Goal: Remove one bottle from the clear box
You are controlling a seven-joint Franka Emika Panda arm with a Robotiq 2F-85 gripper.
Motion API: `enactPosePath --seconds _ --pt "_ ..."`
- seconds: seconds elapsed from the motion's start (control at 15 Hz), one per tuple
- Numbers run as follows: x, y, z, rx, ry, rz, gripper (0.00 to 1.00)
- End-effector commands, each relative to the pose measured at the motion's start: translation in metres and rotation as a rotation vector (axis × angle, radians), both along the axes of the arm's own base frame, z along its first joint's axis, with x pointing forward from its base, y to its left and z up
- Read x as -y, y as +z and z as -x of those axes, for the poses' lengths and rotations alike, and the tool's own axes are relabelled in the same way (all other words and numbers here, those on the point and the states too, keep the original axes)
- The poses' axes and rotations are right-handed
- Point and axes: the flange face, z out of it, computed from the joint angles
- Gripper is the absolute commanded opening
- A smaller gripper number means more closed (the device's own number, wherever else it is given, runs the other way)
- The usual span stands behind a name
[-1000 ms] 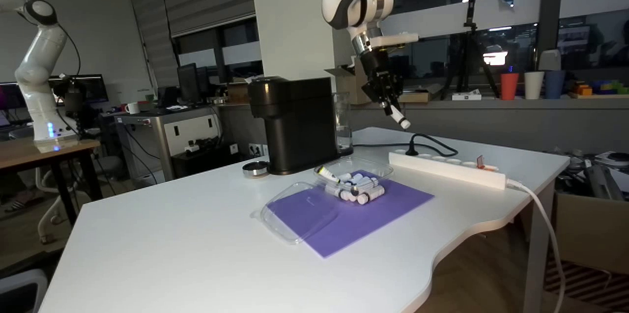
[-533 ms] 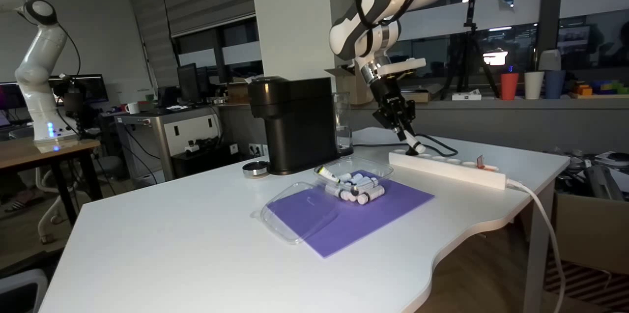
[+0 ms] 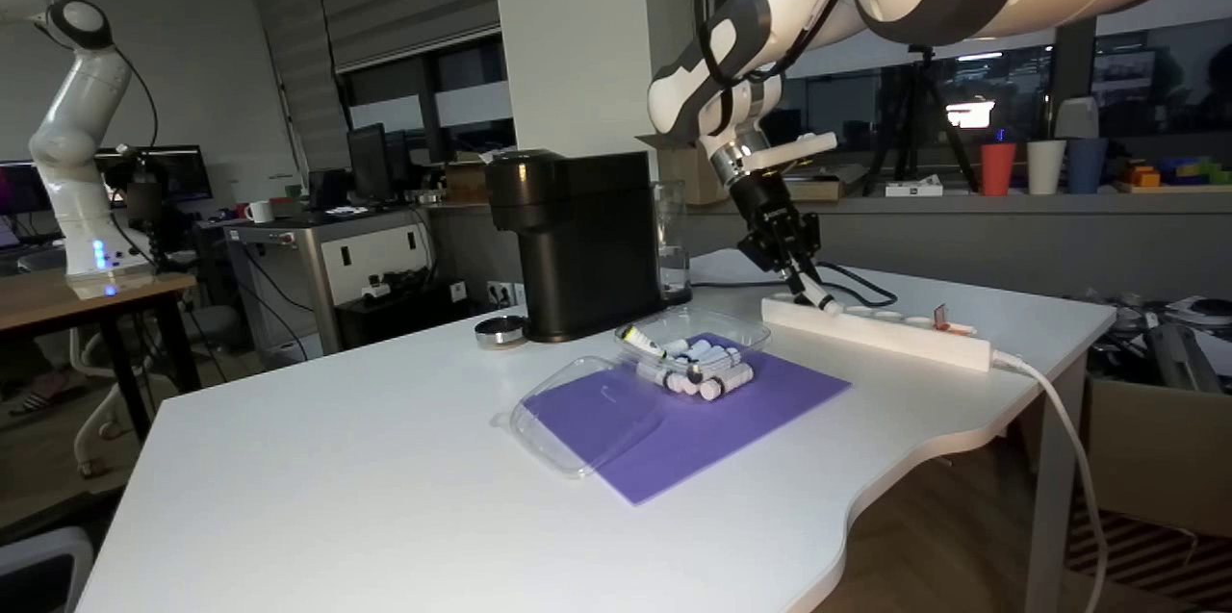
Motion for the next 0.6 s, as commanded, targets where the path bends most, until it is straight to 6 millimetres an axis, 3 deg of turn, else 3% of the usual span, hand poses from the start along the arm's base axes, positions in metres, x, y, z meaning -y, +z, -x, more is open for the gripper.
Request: enactPosePath --seconds 0.0,0.07,0.13,0.53 --pt "0.0 0.001 0.0 0.001 0.0 0.0 0.27" --pt "0.0 0.002 0.0 0.0 -0.001 0.001 0.27" --pt "0.001 -0.004 0.004 -0.028 0.003 -0.008 0.07" --pt "0.012 -0.053 0.018 -0.078 -0.021 0.024 0.07"
